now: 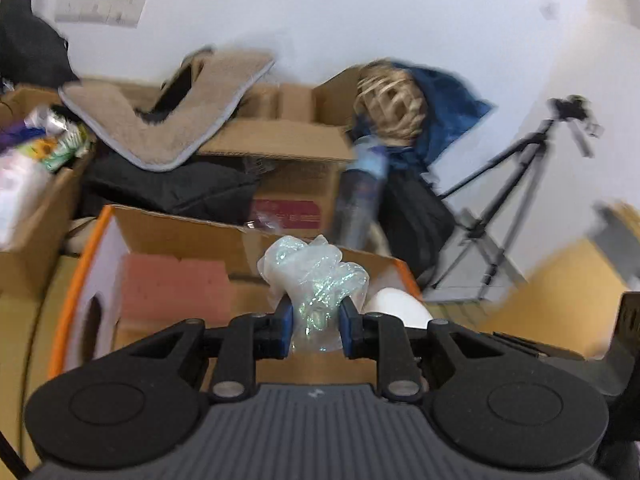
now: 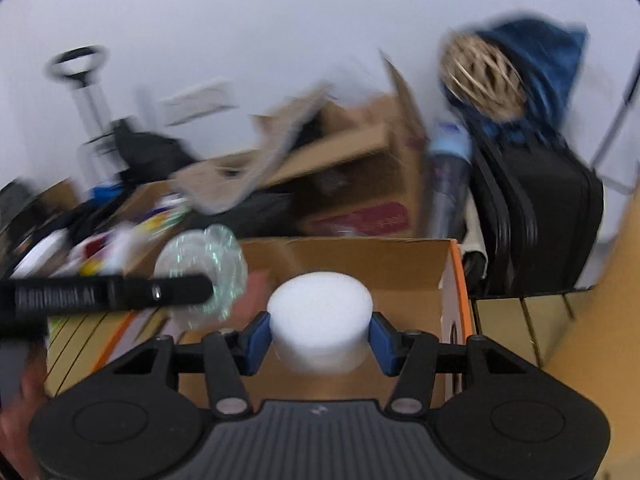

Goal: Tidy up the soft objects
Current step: 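Lower the bag and puck into the red box and open both grippers, then withdraw both grippers from the box back toward the table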

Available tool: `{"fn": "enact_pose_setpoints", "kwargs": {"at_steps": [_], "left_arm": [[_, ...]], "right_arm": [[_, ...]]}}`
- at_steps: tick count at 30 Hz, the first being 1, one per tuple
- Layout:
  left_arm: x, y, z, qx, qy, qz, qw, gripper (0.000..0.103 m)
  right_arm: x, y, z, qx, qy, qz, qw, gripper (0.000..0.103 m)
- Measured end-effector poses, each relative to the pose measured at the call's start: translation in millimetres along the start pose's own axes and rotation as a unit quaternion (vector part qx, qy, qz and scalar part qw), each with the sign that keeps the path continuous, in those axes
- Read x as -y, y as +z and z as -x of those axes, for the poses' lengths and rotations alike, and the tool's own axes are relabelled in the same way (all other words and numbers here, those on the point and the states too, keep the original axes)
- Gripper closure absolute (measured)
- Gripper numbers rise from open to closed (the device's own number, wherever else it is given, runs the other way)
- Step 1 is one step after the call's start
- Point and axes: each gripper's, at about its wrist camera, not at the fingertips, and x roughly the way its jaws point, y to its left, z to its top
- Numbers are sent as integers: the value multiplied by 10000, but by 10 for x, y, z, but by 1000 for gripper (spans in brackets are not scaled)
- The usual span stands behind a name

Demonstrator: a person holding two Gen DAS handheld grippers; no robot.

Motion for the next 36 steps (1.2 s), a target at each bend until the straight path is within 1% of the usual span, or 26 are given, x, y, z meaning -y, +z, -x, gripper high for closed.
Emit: {"fn": "enact_pose_setpoints", "kwargs": {"at_steps": [1,3,4,5,6,7,8,9,10,12,13,14,16,18,20,21,22,24,26,29,30,32,33,34,35,36], "left_arm": [[-60,65,-184,-80,119,40,9999,79],[-191,145,-504,-226,265,160,9993,74],[-249,160,-616,-317,311,157,9989,65],[-306,174,-675,-364,353,224,9985,51],[-351,167,-721,-366,358,263,9983,43],[-372,148,-728,-361,352,231,9985,36],[-381,136,-698,-318,444,226,9983,35],[-373,133,-647,-294,454,196,9983,34],[-372,143,-586,-268,418,176,9986,32],[-359,164,-426,-174,392,223,9988,30],[-337,178,-316,-111,373,213,9990,30],[-301,193,-209,-52,350,178,9992,29],[-203,194,83,85,332,27,9994,27],[-63,163,402,275,420,-248,9984,20],[102,67,749,508,585,-616,9951,18],[169,29,888,602,622,-736,9935,18],[230,-43,1093,701,642,-841,9919,17],[324,-198,1482,865,601,-976,9896,14],[399,-429,1920,1068,573,-1103,9865,9],[490,-780,2442,1289,602,-1389,9800,7],[510,-910,2593,1372,632,-1479,9774,7],[548,-1193,2879,1672,887,-1668,9676,7],[566,-1368,3025,1883,1046,-1761,9605,6],[555,-1517,3146,2021,1085,-1796,9566,5],[534,-1688,3274,2117,1095,-1745,9554,5],[501,-1837,3375,2177,1046,-1670,9559,5]], "right_arm": [[59,95,-227,-108,-69,-194,9997,51],[116,175,-600,-344,-225,-298,9987,49],[137,168,-729,-437,-310,-371,9979,49],[131,170,-869,-545,-345,-301,9975,49],[125,170,-974,-623,-343,-232,9972,49],[132,163,-1042,-660,-339,-257,9969,44],[141,161,-1099,-689,-290,-315,9967,43],[157,160,-1136,-725,-198,-400,9964,38],[182,150,-1146,-766,-88,-507,9957,35],[241,154,-1124,-802,152,-785,9936,35],[267,158,-1074,-754,267,-861,9931,35],[269,173,-958,-626,195,-901,9938,35],[223,217,-719,-429,56,-777,9960,35],[147,271,-389,-275,40,-605,9978,35],[58,307,2,-62,62,-456,9989,34],[28,304,215,66,113,-422,9990,32],[2,280,421,180,183,-422,9988,28],[-49,179,852,367,272,-401,9982,26],[-84,29,1259,497,335,-311,9977,26],[-166,-258,1818,685,406,-32,9968,24],[-196,-373,1979,774,389,113,9962,22],[-282,-648,2304,1034,146,532,9931,20],[-317,-787,2433,1130,-28,686,9912,20],[-338,-949,2553,1214,-189,810,9891,20],[-360,-1121,2684,1319,-266,905,9868,20],[-381,-1298,2803,1399,-286,999,9847,20]]}}
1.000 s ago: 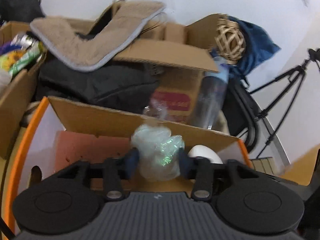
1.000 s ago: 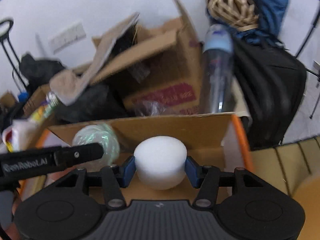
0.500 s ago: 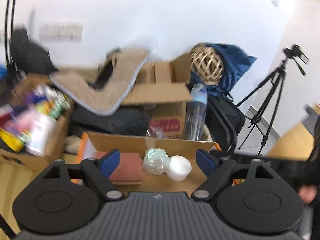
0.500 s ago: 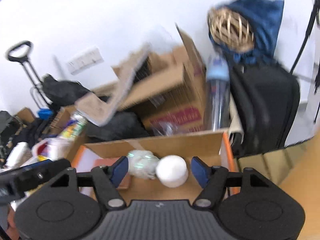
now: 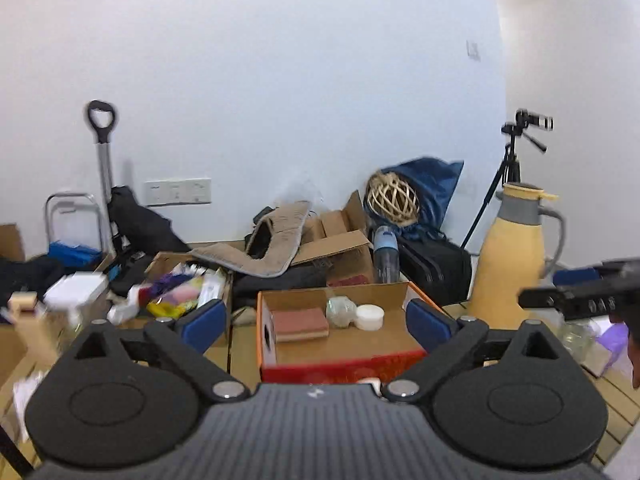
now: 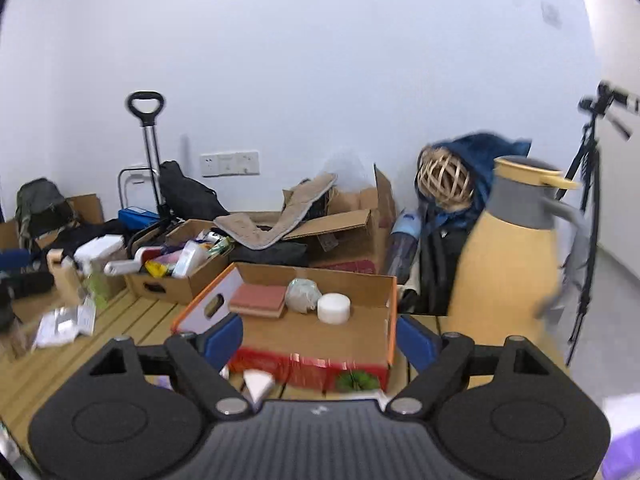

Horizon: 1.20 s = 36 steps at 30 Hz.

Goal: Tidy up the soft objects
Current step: 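Withdraw both grippers from the box back toward the table, then close both grippers on the lavender fuzzy headband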

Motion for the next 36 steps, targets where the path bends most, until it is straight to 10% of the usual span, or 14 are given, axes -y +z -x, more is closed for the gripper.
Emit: {"fn": "enact_pose_setpoints", "kwargs": {"at_steps": [13,17,27,36], "left_arm": [[141,-1320,1451,393,272,-143,9988,0],[76,-1317,1288,241,325,49,9992,0],[-59,-1484,263,-628,131,751,9951,1],[-579,-1576,-657,-1088,46,1757,9784,55]], "right_arm": [[-433,-1667,1508,496,534,-165,9972,6],[-505,-1653,1376,421,-21,150,9990,7],[-592,-1741,570,-83,248,-214,9994,18],[-827,-1479,-450,-431,933,-366,9940,44]]}}
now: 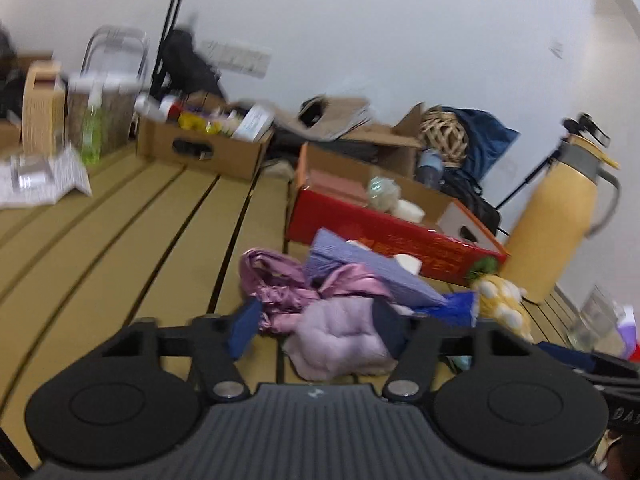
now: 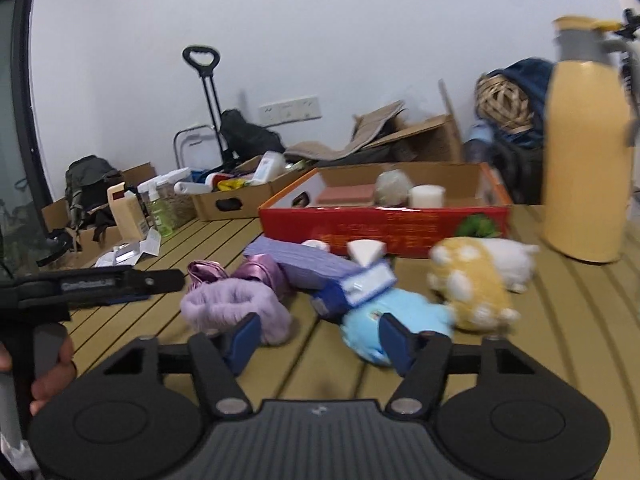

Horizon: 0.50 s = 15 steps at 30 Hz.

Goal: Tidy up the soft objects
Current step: 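Close both grippers on the lavender fuzzy headband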

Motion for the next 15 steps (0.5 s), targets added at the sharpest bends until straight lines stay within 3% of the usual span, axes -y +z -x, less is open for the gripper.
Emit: {"fn": "enact_pose_setpoints", "kwargs": {"at_steps": [2,7,9,11,15], "left_arm": [[-87,-44,-119,-243,-120,161,9995,72],[-148,-333,-27,-565,-200,-2,9982,71],[-209,-369,63,-605,-329,159,9975,64],[-280,-306,157,-505,-545,443,9962,48],[-290,-124,110,-403,-727,582,9948,42]], "right_arm": [[-63,68,-251,-80,81,63,9999,48],[-189,230,-596,-26,254,203,9995,49],[-215,233,-677,-90,270,299,9991,49],[-244,171,-700,-210,220,373,9988,49],[-237,-22,-594,-364,290,131,9988,47]]}}
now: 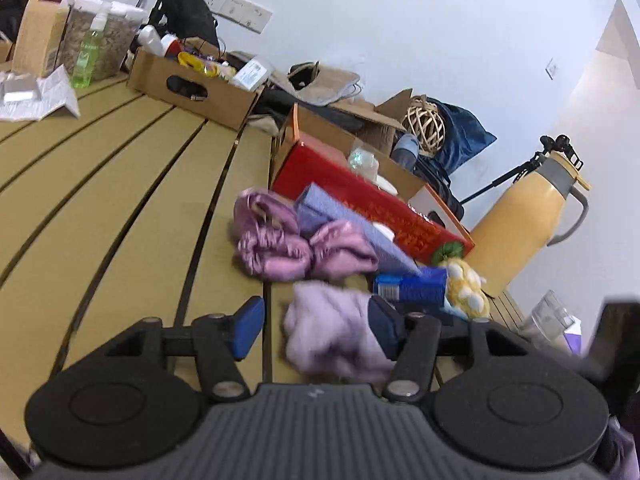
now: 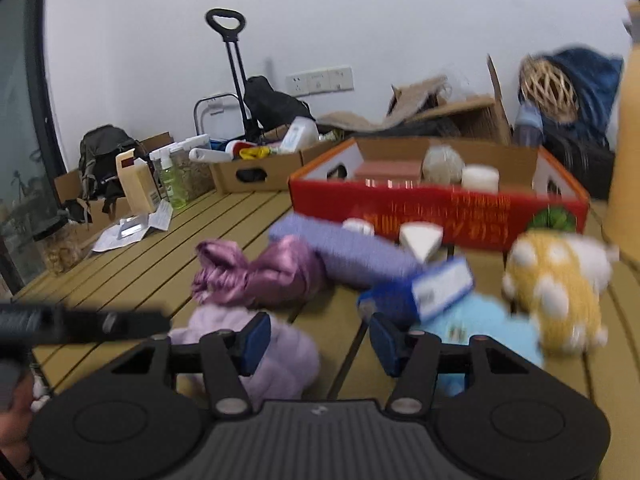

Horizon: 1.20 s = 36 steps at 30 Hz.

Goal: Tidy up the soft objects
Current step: 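Close both grippers on the lavender fuzzy headband, then place the lavender headband into the red box and open the grippers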

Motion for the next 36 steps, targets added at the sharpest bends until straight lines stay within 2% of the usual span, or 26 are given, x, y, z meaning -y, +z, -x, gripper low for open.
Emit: {"fn": "enact_pose_setpoints", "kwargs": {"at_steps": [2,5,8,10,11,12,13,14,15,17,21,24,26,29,31,34,36], "left_arm": [[-8,72,-150,-139,74,62,9999,42],[-5,64,-309,-460,-110,102,9988,46],[4,-1,-351,-705,-246,75,9972,47],[9,-49,-344,-687,-225,29,9974,47],[19,-65,-336,-663,-216,-20,9976,52],[39,-75,-334,-659,-210,-92,9976,59],[67,-81,-323,-621,-195,-197,9977,69],[99,-77,-305,-565,-191,-299,9978,78],[137,-62,-281,-522,-239,-379,9976,81],[242,38,-219,-437,-490,-454,9968,83],[711,574,-293,-81,-1072,-1003,9891,83],[1154,1140,-778,-97,-1331,-1312,9823,83],[1437,1459,-1313,-227,-1241,-1431,9816,83],[1654,1790,-2226,-709,-1131,-1017,9858,85],[1718,1915,-2783,-903,-871,-678,9898,87],[1700,1997,-3461,-1209,-653,-355,9899,87],[1669,1992,-3771,-1384,-436,-332,9889,87]], "right_arm": [[8,-78,21,-40,128,-169,9998,47],[33,-146,-32,-115,113,-323,9993,49],[79,-155,-78,-171,284,-542,9980,56],[101,-174,-129,-282,456,-696,9961,58],[120,-190,-157,-322,536,-802,9948,59],[130,-205,-174,-335,602,-881,9937,65],[156,-206,-183,-352,736,-980,9918,77],[169,-199,-191,-395,867,-1059,9898,77],[177,-181,-182,-433,857,-1093,9894,81],[179,-98,-89,-379,882,-1013,9902,83],[286,354,252,350,638,-519,9960,83],[620,949,286,839,102,-194,9962,83],[901,1384,135,908,-379,-31,9951,83],[1295,1898,-341,563,-1234,424,9898,83],[1584,2114,-720,237,-1647,387,9853,84],[2111,2306,-1203,-109,-1760,-42,9843,84],[2356,2344,-1501,-336,-1785,-263,9830,84]]}}
